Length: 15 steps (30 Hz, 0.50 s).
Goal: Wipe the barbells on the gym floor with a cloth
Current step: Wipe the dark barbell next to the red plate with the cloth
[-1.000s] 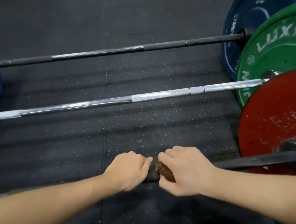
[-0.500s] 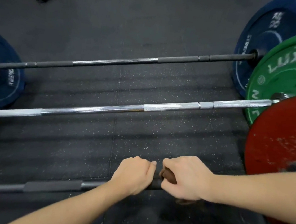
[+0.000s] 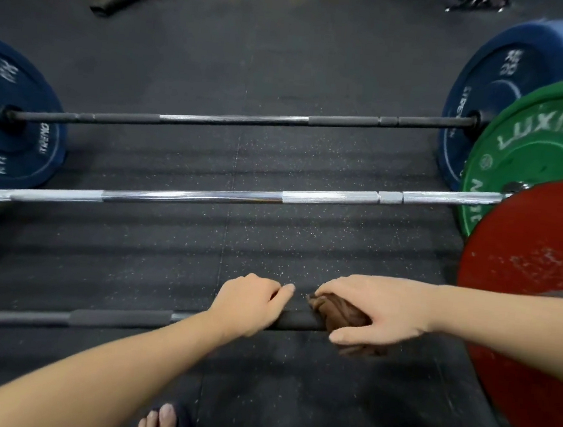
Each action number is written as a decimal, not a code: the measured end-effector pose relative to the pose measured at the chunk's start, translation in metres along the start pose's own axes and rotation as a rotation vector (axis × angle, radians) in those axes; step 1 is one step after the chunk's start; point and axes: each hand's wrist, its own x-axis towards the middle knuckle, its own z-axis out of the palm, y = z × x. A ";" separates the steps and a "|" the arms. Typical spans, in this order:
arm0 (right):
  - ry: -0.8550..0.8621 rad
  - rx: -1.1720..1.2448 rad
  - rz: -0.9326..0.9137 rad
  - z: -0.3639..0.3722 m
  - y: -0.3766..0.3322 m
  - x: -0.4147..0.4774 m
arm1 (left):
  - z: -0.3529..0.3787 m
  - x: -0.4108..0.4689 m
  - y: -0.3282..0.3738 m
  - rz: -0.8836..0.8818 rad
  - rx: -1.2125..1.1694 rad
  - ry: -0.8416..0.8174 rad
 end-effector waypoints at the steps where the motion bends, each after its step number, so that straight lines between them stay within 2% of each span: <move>1: 0.011 -0.034 -0.022 0.001 0.002 -0.001 | -0.002 -0.003 -0.008 -0.010 0.016 -0.002; 7: 0.216 -0.196 -0.028 0.031 -0.007 0.012 | -0.007 -0.012 -0.042 -0.065 0.097 -0.054; 15: 0.273 -0.237 -0.052 0.036 -0.035 0.041 | -0.004 -0.002 -0.040 -0.018 0.118 -0.081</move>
